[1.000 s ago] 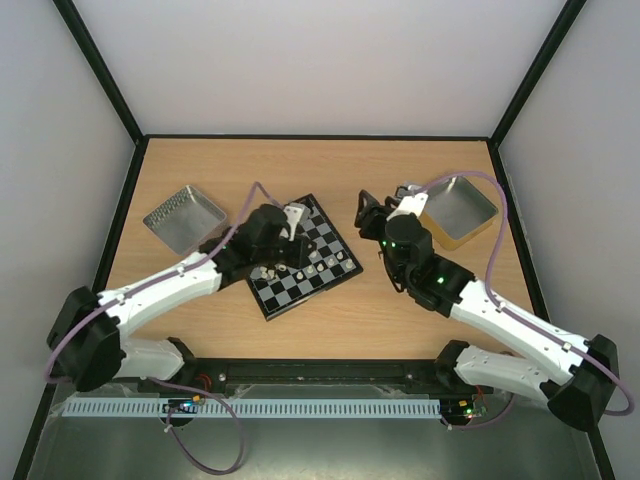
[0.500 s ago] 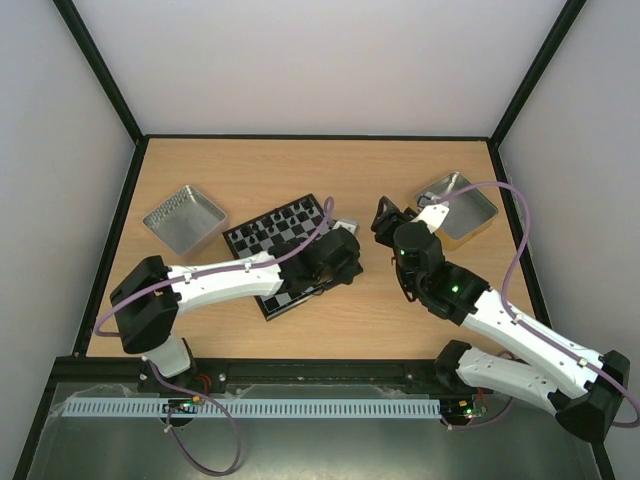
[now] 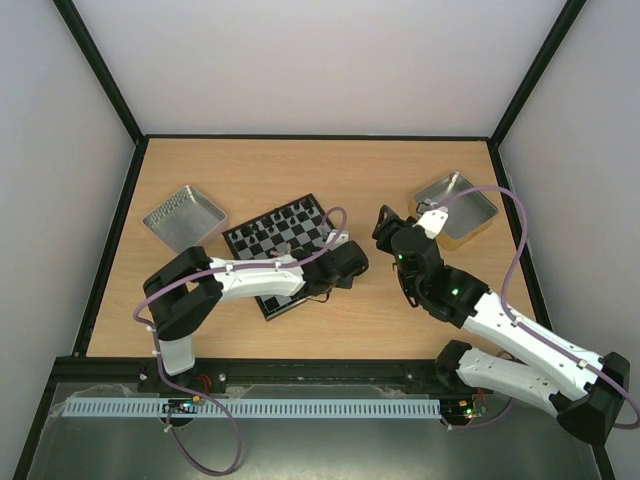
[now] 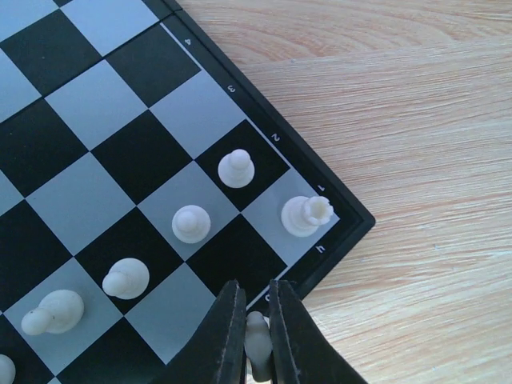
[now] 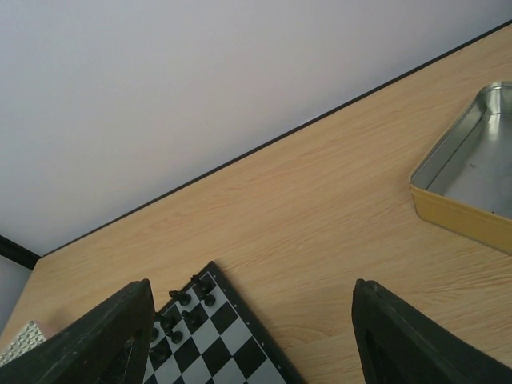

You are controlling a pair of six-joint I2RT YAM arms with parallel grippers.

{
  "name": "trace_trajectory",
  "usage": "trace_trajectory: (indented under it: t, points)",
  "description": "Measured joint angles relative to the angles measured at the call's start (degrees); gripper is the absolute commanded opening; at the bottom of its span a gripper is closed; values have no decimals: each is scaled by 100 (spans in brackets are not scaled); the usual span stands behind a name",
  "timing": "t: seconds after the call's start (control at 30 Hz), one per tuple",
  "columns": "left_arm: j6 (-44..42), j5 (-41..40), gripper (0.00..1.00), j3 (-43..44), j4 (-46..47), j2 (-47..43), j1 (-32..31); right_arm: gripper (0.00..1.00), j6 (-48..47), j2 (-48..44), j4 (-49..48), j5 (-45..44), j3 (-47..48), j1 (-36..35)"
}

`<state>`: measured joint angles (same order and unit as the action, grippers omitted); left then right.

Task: Set up the chess pieces on the board
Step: Place the chess piece on the chessboard.

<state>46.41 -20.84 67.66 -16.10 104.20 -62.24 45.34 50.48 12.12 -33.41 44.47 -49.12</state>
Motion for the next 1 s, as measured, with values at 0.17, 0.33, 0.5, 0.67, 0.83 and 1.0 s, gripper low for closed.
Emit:
trace_trajectory:
  t: [0.17, 0.33, 0.5, 0.67, 0.83, 1.0]
  points:
    - [79, -133, 2, 0, -2, 92, 4, 67, -35, -114, -15, -4, -177, 0]
    - [151, -177, 2, 0, 52, 175, 46, 67, -101, -212, -33, -26, -251, 0]
    - [160, -177, 2, 0, 168, 286, 66, 68, -144, -238, -44, -46, -267, 0]
    - [160, -219, 2, 0, 214, 372, 114, 68, -162, -238, -59, -46, -269, 0]
    - [155, -286, 3, 0, 254, 487, 153, 68, -184, -236, -92, -46, -271, 0]
    - [114, -343, 7, 68, 361, 575, 153, 69, -190, -227, -105, -46, -275, 0]
